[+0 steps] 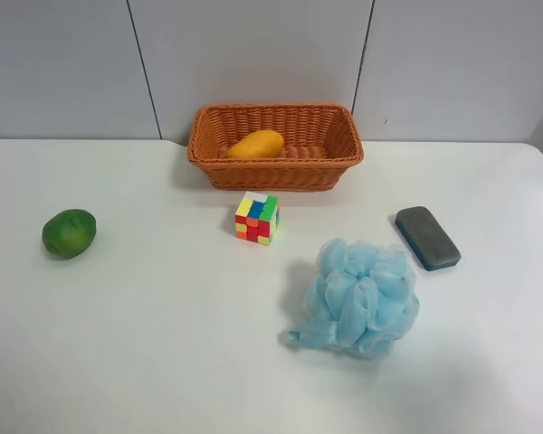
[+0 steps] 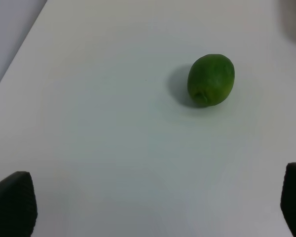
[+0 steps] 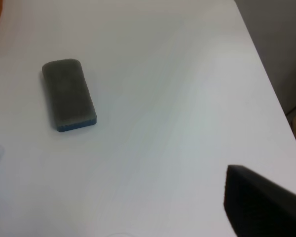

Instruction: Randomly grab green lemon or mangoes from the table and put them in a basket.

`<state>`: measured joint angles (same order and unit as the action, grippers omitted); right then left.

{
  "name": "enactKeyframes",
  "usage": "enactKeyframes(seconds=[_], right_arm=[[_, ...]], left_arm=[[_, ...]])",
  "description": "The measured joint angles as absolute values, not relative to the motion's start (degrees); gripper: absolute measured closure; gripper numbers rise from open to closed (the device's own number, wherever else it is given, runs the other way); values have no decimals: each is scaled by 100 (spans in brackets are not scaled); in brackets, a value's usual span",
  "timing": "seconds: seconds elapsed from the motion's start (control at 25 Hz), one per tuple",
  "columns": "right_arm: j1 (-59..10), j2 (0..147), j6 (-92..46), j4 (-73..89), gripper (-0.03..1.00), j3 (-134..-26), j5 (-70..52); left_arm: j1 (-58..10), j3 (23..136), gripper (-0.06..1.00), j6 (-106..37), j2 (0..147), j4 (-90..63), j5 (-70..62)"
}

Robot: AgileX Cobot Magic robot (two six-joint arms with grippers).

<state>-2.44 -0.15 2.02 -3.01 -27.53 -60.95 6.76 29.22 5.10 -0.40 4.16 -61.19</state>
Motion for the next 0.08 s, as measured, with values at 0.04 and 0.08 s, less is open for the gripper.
enactKeyframes(seconds=[0.04, 0.08], right_arm=[[-244, -15, 202, -301, -2, -2753, -6095], [-244, -15, 202, -301, -2, -2753, -6095]], left_arm=[[676, 2922, -5, 510, -40, 416, -6119], [676, 2922, -5, 510, -40, 416, -6119]])
